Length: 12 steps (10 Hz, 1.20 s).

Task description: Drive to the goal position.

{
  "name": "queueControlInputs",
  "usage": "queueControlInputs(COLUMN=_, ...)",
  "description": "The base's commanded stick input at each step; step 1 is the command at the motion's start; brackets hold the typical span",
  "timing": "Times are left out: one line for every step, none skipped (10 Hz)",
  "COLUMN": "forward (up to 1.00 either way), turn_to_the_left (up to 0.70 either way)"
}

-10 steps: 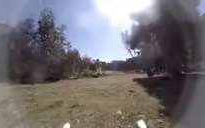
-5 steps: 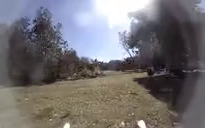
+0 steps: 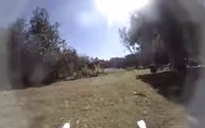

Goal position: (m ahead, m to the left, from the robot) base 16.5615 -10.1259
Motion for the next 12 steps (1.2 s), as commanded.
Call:
queueControlInputs(forward=0.7, turn_to_the_left=0.0)
queueControlInputs(forward=0.7, turn_to_the_left=0.0)
queueControlInputs(forward=0.7, turn_to_the_left=0.0)
queueControlInputs(forward=0.7, turn_to_the_left=0.0)
queueControlInputs(forward=0.7, turn_to_the_left=0.0)
queueControlInputs(forward=0.7, turn_to_the_left=0.0)
queueControlInputs(forward=0.7, turn_to_the_left=0.0)
queueControlInputs(forward=0.7, turn_to_the_left=0.0)
queueControlInputs(forward=0.7, turn_to_the_left=0.0)
queueControlInputs(forward=0.7, turn_to_the_left=0.0)
queueControlInputs(forward=0.7, turn_to_the_left=0.0)
queueControlInputs(forward=0.7, turn_to_the_left=0.0)
